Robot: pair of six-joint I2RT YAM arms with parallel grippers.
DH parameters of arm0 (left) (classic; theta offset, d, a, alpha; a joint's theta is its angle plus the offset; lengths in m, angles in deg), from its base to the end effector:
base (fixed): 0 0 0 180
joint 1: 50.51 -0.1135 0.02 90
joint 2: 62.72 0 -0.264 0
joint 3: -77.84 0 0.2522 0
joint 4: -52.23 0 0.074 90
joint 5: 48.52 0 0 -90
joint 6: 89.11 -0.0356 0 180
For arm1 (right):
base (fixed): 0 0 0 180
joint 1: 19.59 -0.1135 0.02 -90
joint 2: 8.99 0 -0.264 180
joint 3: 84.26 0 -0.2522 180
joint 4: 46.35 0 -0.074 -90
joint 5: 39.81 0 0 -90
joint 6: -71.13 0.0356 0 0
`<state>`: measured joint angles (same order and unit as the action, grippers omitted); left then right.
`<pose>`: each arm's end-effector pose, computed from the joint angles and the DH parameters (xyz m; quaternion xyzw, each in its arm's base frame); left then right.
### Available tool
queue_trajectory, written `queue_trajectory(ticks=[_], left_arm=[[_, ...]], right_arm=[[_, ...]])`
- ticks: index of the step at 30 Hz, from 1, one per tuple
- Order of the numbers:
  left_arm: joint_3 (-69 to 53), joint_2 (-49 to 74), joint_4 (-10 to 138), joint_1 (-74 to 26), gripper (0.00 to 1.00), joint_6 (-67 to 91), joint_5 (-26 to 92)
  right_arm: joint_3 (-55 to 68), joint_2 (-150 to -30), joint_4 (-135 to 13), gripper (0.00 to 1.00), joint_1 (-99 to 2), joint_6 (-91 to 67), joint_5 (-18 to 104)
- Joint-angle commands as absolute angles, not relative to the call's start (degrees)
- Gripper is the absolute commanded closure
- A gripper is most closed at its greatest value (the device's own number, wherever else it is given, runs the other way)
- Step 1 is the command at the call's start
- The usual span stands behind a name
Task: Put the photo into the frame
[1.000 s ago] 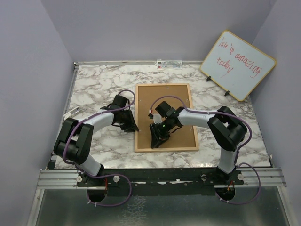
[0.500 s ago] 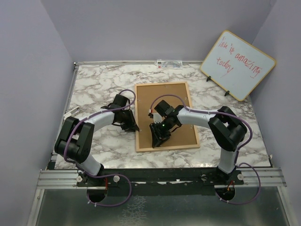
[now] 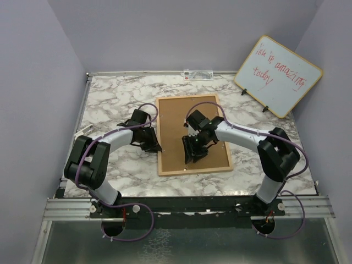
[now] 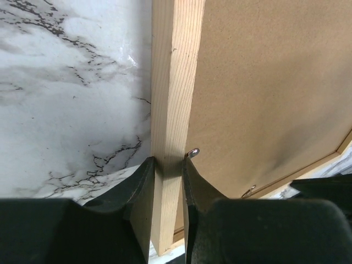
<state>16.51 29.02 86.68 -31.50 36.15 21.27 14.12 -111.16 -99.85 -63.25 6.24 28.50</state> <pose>0.2713 -0.1065 0.1525 -0.0980 0.9566 -0.2501 0.1126 0.2378 0.2451 0.1801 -0.1825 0.9557 0.2307 0.0072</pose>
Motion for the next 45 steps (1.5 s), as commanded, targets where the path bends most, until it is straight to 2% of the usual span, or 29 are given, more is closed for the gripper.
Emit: queue_trajectory(ticks=[1, 8, 33, 36, 42, 45], left_arm=[[17.32, 31.29, 88.10, -32.81, 0.73, 32.12, 29.97], [17.01, 31.18, 88.00, -32.84, 0.68, 31.73, 29.04], [17.13, 31.55, 87.41, -32.84, 0.71, 32.73, 29.41], [17.26, 31.37, 86.86, -32.84, 0.76, 33.64, 29.70], [18.46, 31.37, 83.97, -32.84, 1.00, 38.85, 28.71], [19.23, 31.03, 82.28, -32.84, 1.00, 42.34, 28.13]], right_arm=[[14.99, -106.46, -99.72, 0.52, -61.12, 13.71, 42.44], [17.40, -105.21, -97.73, 0.51, -56.11, 22.73, 58.21], [23.76, -109.50, -95.59, 0.55, -47.97, 25.37, 69.57], [24.02, -109.71, -96.45, 0.55, -47.52, 25.91, 71.20], [24.17, -109.00, -99.04, 0.57, -46.77, 26.51, 73.62], [24.25, -107.97, -99.84, 0.57, -46.62, 26.45, 73.43]])
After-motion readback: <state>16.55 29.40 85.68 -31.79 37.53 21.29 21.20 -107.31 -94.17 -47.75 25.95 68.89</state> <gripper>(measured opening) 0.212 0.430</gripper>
